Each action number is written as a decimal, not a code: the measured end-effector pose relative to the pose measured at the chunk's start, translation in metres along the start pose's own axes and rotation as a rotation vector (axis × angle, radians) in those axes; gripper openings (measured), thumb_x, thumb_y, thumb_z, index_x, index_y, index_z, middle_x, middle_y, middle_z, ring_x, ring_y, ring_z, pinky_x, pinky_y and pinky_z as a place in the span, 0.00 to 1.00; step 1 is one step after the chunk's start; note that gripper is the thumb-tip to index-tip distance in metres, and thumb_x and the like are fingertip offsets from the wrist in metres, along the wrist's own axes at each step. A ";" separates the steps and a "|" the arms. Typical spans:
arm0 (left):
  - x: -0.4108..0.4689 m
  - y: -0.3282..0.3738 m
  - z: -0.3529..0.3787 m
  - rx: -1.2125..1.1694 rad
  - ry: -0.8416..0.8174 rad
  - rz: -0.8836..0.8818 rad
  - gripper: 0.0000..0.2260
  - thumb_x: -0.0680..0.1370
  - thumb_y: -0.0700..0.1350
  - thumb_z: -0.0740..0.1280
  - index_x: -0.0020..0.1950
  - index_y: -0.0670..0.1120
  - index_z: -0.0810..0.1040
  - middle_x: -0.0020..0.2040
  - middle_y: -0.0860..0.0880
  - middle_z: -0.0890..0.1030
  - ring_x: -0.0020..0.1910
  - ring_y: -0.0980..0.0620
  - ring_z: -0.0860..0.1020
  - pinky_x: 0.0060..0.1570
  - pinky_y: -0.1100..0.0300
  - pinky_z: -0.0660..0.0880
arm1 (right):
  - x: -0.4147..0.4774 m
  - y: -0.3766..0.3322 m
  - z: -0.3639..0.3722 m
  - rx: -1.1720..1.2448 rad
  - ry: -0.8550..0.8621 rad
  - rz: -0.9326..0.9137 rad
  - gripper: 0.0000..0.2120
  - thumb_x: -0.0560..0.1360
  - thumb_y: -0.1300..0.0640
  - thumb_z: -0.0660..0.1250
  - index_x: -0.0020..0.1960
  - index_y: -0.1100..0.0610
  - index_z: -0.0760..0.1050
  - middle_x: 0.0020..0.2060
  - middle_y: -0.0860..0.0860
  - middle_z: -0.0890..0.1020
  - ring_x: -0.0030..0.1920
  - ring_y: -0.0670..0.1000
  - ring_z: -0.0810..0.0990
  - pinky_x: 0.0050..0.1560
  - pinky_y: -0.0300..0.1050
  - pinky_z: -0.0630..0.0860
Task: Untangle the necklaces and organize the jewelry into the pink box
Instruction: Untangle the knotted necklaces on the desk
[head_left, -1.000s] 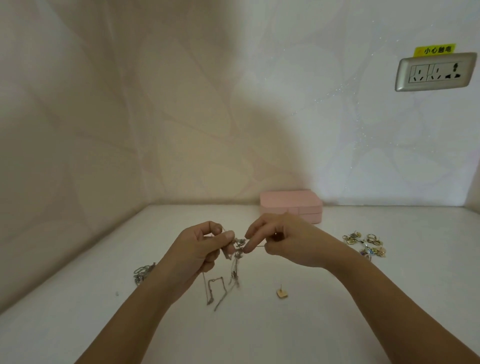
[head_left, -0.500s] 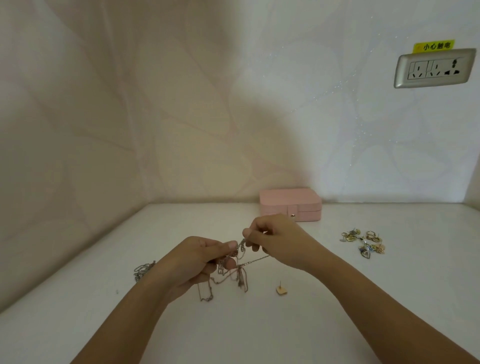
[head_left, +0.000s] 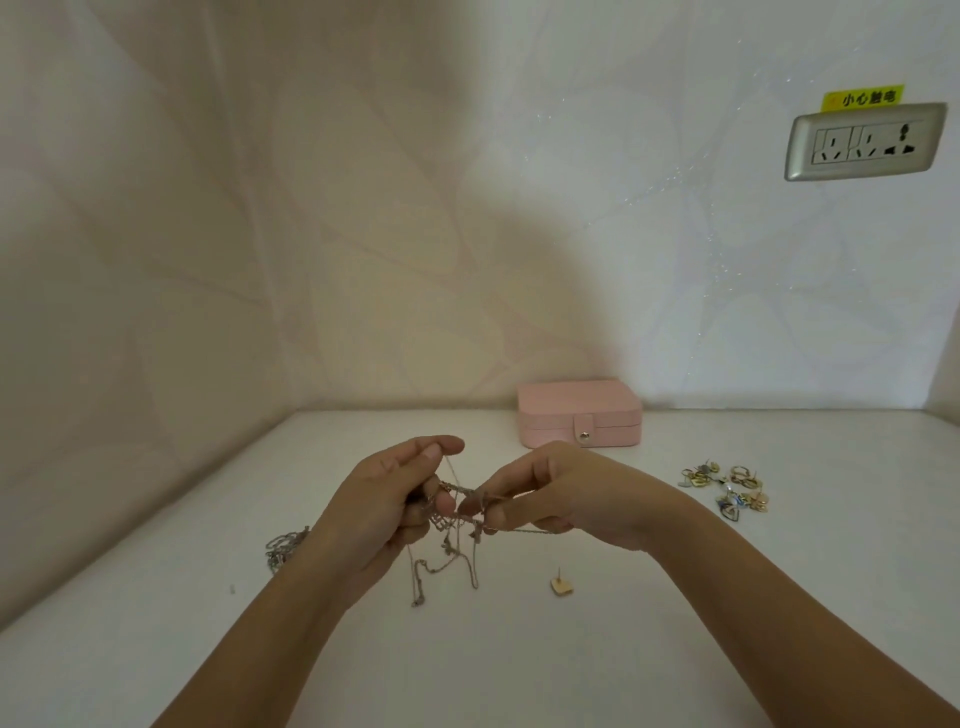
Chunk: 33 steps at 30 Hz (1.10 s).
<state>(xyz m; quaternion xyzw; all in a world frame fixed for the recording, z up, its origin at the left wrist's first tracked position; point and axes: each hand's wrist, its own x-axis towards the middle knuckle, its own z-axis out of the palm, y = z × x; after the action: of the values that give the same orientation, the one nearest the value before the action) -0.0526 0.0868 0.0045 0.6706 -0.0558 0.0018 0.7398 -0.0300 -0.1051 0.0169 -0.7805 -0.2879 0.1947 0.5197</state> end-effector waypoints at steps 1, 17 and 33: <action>0.000 0.000 0.001 0.017 0.030 0.025 0.09 0.82 0.42 0.58 0.53 0.43 0.78 0.24 0.48 0.74 0.20 0.58 0.59 0.20 0.68 0.57 | 0.000 -0.001 0.000 0.010 0.014 -0.007 0.07 0.74 0.62 0.70 0.51 0.56 0.83 0.33 0.46 0.80 0.29 0.47 0.58 0.29 0.33 0.59; 0.005 -0.006 0.003 0.116 0.196 0.140 0.10 0.81 0.47 0.60 0.50 0.44 0.79 0.23 0.49 0.74 0.24 0.53 0.62 0.28 0.60 0.58 | 0.008 0.005 0.010 -0.326 0.310 -0.231 0.19 0.72 0.68 0.64 0.41 0.46 0.84 0.46 0.40 0.80 0.30 0.43 0.69 0.37 0.34 0.68; 0.006 -0.004 -0.001 -0.018 0.175 0.100 0.09 0.81 0.46 0.61 0.51 0.43 0.79 0.26 0.48 0.76 0.20 0.57 0.58 0.22 0.67 0.56 | 0.009 0.007 0.021 -0.624 0.434 -0.426 0.04 0.71 0.60 0.74 0.46 0.54 0.84 0.37 0.42 0.80 0.36 0.32 0.73 0.39 0.25 0.66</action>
<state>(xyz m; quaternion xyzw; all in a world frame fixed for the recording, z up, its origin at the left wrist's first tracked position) -0.0465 0.0866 0.0010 0.6575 -0.0244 0.0969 0.7468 -0.0339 -0.0864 0.0028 -0.8463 -0.3714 -0.1819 0.3358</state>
